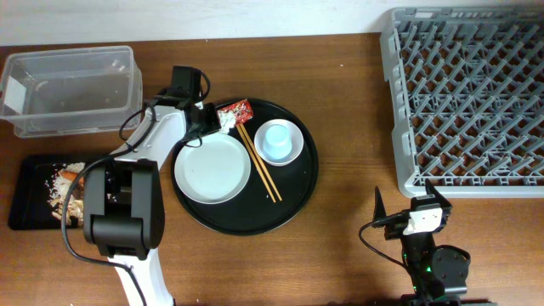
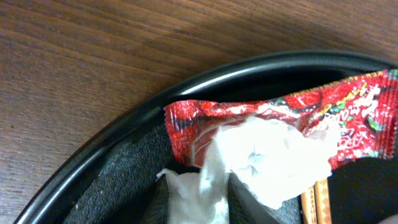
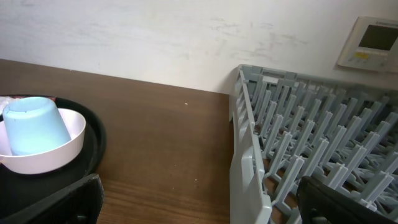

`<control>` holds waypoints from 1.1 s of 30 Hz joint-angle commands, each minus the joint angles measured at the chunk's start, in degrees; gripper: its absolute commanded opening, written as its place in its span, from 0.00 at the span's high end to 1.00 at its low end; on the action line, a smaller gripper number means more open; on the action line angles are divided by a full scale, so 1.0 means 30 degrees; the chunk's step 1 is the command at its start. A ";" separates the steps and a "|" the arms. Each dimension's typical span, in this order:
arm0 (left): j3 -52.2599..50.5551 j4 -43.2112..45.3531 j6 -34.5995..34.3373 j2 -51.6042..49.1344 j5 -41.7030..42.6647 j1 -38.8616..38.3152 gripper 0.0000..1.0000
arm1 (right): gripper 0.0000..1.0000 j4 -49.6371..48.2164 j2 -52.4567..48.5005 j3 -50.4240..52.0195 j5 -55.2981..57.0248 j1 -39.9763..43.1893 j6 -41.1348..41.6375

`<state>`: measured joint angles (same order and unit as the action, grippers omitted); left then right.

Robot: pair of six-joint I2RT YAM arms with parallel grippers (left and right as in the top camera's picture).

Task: Sort waste into correct bins and load items into the dishwasher rack
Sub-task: 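Move the left gripper back over the white tissue on the round tray, then lower and close the left gripper on the white tissue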

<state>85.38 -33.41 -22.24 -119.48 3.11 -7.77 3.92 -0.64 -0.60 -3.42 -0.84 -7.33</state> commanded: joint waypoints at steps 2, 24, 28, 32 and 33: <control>0.1115 -0.0211 0.0015 0.0015 -0.0124 -0.0095 0.84 | 0.02 0.0131 0.0109 0.0095 0.0168 0.0066 0.0095; 0.3825 -0.6659 -0.3949 0.0255 0.1537 -0.0291 0.21 | 0.02 0.0131 0.0109 0.0095 0.0168 0.0066 0.0095; 0.3657 -0.6579 -0.5326 0.0182 0.1530 -0.0503 0.23 | 0.02 0.0131 0.0109 0.0095 0.0168 0.0066 0.0095; 0.3657 -0.6521 -0.5391 0.0102 0.1537 -0.0612 0.29 | 0.02 0.0131 0.0109 0.0095 0.0168 0.0066 0.0095; 0.3657 -0.6521 -0.5391 0.0044 0.1537 -0.0634 0.29 | 0.02 0.0131 0.0109 0.0095 0.0168 0.0066 0.0095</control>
<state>96.97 -53.10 -36.56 -119.48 7.09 -9.23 3.92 -0.64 -0.60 -3.42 -0.84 -7.29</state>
